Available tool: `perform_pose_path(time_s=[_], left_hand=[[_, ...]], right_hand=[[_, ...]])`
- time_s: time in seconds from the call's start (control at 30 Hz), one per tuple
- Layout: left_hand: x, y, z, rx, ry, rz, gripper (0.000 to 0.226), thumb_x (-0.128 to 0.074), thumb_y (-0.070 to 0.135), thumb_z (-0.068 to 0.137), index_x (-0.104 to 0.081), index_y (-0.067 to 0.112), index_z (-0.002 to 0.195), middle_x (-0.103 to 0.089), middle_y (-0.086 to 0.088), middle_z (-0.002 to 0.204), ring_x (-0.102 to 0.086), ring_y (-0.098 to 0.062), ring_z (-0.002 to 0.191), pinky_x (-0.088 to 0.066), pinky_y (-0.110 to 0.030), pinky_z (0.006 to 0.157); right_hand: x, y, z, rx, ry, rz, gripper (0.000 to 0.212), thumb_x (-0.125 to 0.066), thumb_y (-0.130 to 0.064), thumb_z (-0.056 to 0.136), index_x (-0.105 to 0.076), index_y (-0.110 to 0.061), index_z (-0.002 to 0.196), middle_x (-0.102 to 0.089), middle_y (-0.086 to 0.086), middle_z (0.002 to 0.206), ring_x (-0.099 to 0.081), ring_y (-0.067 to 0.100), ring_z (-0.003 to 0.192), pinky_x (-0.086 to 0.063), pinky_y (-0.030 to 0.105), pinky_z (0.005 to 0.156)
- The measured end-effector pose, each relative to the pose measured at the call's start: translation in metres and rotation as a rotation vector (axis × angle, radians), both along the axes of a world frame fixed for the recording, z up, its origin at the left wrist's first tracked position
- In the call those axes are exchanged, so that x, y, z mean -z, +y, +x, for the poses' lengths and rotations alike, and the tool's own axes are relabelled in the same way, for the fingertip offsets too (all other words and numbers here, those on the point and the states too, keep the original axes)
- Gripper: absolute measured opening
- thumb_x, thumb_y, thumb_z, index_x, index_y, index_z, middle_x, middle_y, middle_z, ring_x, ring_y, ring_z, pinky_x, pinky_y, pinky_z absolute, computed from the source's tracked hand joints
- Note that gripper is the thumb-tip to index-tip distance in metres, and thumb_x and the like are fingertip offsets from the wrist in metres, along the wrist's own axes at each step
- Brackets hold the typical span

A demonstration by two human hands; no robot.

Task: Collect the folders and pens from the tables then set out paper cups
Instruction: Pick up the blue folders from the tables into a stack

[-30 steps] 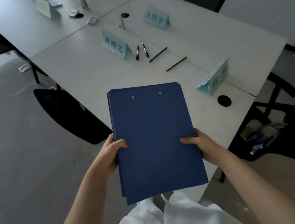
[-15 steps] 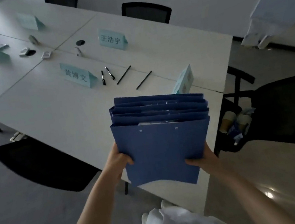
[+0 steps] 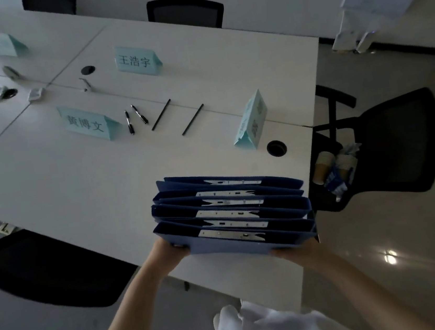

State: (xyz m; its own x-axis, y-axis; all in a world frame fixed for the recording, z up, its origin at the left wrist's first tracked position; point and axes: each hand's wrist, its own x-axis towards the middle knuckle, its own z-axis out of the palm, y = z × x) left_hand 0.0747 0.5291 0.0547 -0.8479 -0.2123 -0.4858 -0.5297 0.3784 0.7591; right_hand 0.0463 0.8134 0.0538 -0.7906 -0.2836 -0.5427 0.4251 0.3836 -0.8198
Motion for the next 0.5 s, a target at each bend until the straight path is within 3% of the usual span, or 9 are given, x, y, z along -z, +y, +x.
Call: perform_pose_path(time_s=[0.07, 0.13, 0.17, 0.23, 0.27, 0.33, 0.37, 0.43, 0.5], left_hand=[[0.008, -0.006, 0.005, 0.087, -0.018, -0.059, 0.038, -0.064, -0.017, 0.079, -0.053, 0.019, 0.079, -0.049, 0.007, 0.077, -0.049, -0.010, 0.074, -0.041, -0.010, 0.059], [0.015, -0.008, 0.005, 0.142, -0.055, -0.106, 0.044, -0.065, -0.014, 0.079, -0.047, 0.024, 0.067, -0.047, 0.006, 0.071, -0.045, -0.002, 0.068, -0.042, -0.007, 0.057], [0.022, -0.011, 0.005, 0.171, -0.061, -0.113, 0.044, -0.065, -0.013, 0.079, -0.047, 0.025, 0.066, -0.048, 0.005, 0.070, -0.044, 0.000, 0.067, -0.043, -0.010, 0.060], [0.033, -0.014, 0.005, 0.187, -0.071, -0.108, 0.041, -0.068, -0.010, 0.079, -0.051, 0.025, 0.069, -0.051, 0.006, 0.074, -0.047, 0.000, 0.070, -0.044, -0.013, 0.065], [0.035, -0.015, 0.005, 0.173, -0.068, -0.096, 0.037, -0.070, -0.009, 0.078, -0.054, 0.024, 0.074, -0.053, 0.007, 0.078, -0.050, -0.002, 0.074, -0.045, -0.012, 0.067], [0.038, -0.015, 0.006, 0.148, -0.050, -0.086, 0.031, -0.073, -0.006, 0.077, -0.061, 0.016, 0.093, -0.058, 0.005, 0.089, -0.054, -0.010, 0.087, -0.047, -0.017, 0.078], [0.041, -0.016, 0.005, 0.141, -0.042, -0.087, 0.037, -0.075, -0.005, 0.077, -0.061, 0.011, 0.107, -0.060, 0.001, 0.098, -0.053, -0.013, 0.096, -0.045, -0.022, 0.083], [0.042, -0.018, 0.003, 0.146, -0.009, -0.083, 0.056, -0.076, -0.003, 0.077, -0.054, 0.002, 0.129, -0.058, -0.006, 0.118, -0.050, -0.016, 0.109, -0.039, -0.024, 0.090], [0.045, -0.021, 0.001, 0.151, 0.050, -0.109, 0.066, -0.076, 0.001, 0.078, -0.048, 0.002, 0.137, -0.055, -0.008, 0.131, -0.049, -0.019, 0.118, -0.038, -0.027, 0.094]], right_hand=[[0.007, 0.005, 0.001, -0.023, -0.091, -0.045, 0.049, -0.066, 0.009, 0.082, -0.050, -0.026, 0.111, -0.057, -0.001, 0.104, -0.060, -0.009, 0.100, -0.047, 0.005, 0.075], [0.018, 0.010, 0.004, -0.019, -0.116, -0.101, 0.046, -0.069, 0.000, 0.083, -0.048, -0.018, 0.120, -0.058, 0.008, 0.112, -0.063, -0.010, 0.094, -0.051, 0.011, 0.079], [0.026, 0.018, 0.006, -0.122, -0.016, -0.020, 0.061, -0.077, -0.022, 0.079, -0.042, -0.015, 0.129, -0.058, 0.012, 0.119, -0.065, 0.002, 0.102, -0.054, 0.021, 0.086], [0.033, 0.029, 0.007, -0.263, 0.099, 0.025, 0.117, -0.079, -0.067, 0.051, -0.028, -0.014, 0.142, -0.052, 0.015, 0.134, -0.061, 0.012, 0.111, -0.051, 0.033, 0.097], [0.029, 0.027, 0.008, -0.195, -0.002, -0.068, 0.119, -0.080, -0.059, 0.054, -0.027, -0.004, 0.144, -0.050, 0.021, 0.134, -0.064, 0.006, 0.102, -0.053, 0.029, 0.093], [0.018, 0.007, 0.000, -0.214, 0.119, 0.064, 0.071, -0.067, -0.006, 0.080, -0.030, 0.017, 0.135, -0.044, 0.038, 0.131, -0.067, -0.001, 0.077, -0.055, 0.017, 0.073], [0.007, -0.003, -0.001, -0.244, 0.173, 0.072, 0.051, -0.055, 0.007, 0.087, -0.035, 0.015, 0.133, -0.045, 0.039, 0.130, -0.066, -0.002, 0.073, -0.053, 0.012, 0.069], [0.018, -0.001, 0.000, -0.113, 0.021, 0.038, 0.037, -0.059, 0.005, 0.088, -0.051, -0.013, 0.119, -0.061, 0.011, 0.112, -0.059, -0.004, 0.077, -0.046, 0.002, 0.065], [0.024, 0.001, -0.008, -0.062, 0.073, 0.096, 0.045, -0.073, 0.000, 0.079, -0.052, -0.031, 0.105, -0.058, -0.014, 0.102, -0.059, 0.003, 0.093, -0.046, 0.001, 0.068]])
